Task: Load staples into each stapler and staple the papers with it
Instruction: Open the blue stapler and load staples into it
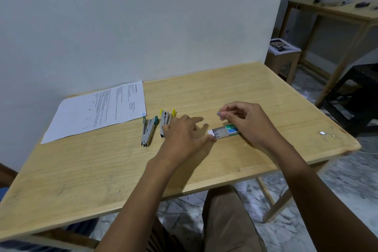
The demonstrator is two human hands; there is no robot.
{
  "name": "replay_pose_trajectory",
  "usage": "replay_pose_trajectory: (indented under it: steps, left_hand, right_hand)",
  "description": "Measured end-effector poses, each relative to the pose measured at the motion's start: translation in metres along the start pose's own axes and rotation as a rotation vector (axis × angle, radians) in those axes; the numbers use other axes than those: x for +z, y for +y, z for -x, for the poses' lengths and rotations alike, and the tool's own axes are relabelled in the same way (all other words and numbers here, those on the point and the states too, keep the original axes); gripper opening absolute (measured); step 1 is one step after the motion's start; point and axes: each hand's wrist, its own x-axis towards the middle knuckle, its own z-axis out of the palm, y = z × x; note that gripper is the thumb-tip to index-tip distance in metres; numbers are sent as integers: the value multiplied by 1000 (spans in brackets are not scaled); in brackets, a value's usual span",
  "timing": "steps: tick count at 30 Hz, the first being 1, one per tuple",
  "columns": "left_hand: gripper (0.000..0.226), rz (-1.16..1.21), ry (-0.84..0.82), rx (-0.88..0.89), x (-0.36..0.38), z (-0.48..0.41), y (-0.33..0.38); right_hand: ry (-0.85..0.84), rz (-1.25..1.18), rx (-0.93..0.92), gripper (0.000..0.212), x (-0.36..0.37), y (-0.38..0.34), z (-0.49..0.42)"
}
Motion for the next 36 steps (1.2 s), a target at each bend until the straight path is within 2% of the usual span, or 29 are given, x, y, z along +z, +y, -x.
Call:
replay_pose_trajectory:
  steps: [3, 7, 13, 19, 22, 25, 31, 36]
  left_hand:
    - [55, -104, 93, -101, -10, 9, -14]
    - [49, -221, 86, -207, -19, 23, -31]
    - [34, -240, 78, -273, -22, 28, -32]
    - [22, -191, 16, -323, -26, 17, -35]
    - [26, -32, -16, -298, -32, 18, -38]
    - [28, 225, -24, -289, -36, 19, -38]
    - [22, 783, -174, -288, -37, 26, -38]
    - [33, 996, -242, -253, -23, 28, -49]
  right_hand:
    - [-4, -36, 11, 10, 3, -3, 5]
    - [-103, -132, 79, 2, 15, -7, 11]
    - [-163, -179, 131, 19, 38, -14, 17]
    - [-160, -208, 198, 22, 51, -15, 18]
    - [-185, -248, 239, 21, 54, -14, 18]
    - [-216, -317, 261, 16, 58, -15, 18]
    - [-206, -231, 105, 13, 65, -22, 18]
    - [-132, -74, 4, 17, 68, -25, 11]
